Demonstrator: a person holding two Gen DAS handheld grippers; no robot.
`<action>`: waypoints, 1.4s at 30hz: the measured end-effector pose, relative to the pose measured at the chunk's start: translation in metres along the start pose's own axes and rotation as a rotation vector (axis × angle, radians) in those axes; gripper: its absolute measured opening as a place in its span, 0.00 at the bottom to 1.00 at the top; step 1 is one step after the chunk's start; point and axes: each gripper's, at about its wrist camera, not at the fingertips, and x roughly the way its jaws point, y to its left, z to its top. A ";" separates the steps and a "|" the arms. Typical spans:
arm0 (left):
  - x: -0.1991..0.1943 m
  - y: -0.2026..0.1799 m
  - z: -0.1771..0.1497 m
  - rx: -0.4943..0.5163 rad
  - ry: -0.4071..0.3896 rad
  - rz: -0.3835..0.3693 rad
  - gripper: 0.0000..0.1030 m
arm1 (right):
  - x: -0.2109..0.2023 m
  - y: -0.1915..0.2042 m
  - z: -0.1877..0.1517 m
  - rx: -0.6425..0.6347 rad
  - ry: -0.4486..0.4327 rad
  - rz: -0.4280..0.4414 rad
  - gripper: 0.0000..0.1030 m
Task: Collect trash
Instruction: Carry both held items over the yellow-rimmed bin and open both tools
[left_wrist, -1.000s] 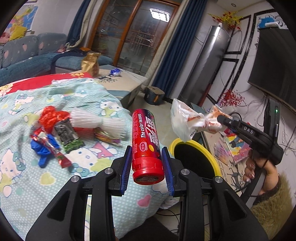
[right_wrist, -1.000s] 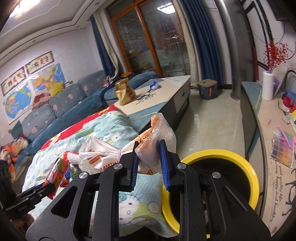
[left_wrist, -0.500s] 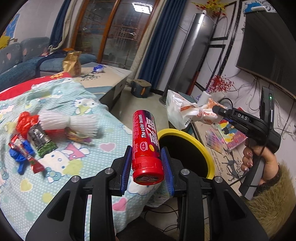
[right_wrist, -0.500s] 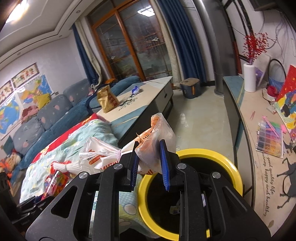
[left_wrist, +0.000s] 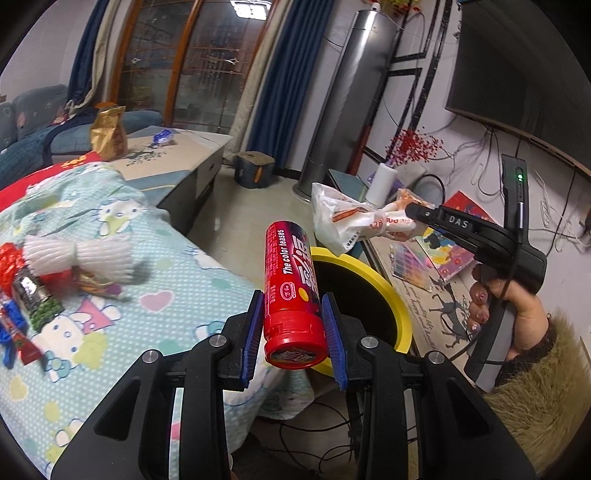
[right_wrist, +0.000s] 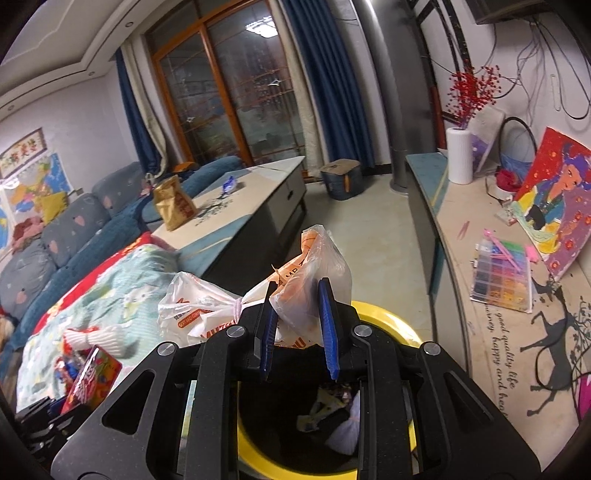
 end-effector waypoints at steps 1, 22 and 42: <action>0.003 -0.002 0.001 0.004 0.003 -0.004 0.30 | 0.001 -0.004 -0.001 0.004 0.002 -0.012 0.16; 0.061 -0.033 -0.006 0.051 0.071 -0.074 0.28 | 0.021 -0.046 -0.015 0.038 0.037 -0.149 0.16; 0.116 -0.037 -0.004 0.033 0.107 -0.105 0.89 | 0.026 -0.065 -0.018 0.119 0.034 -0.155 0.39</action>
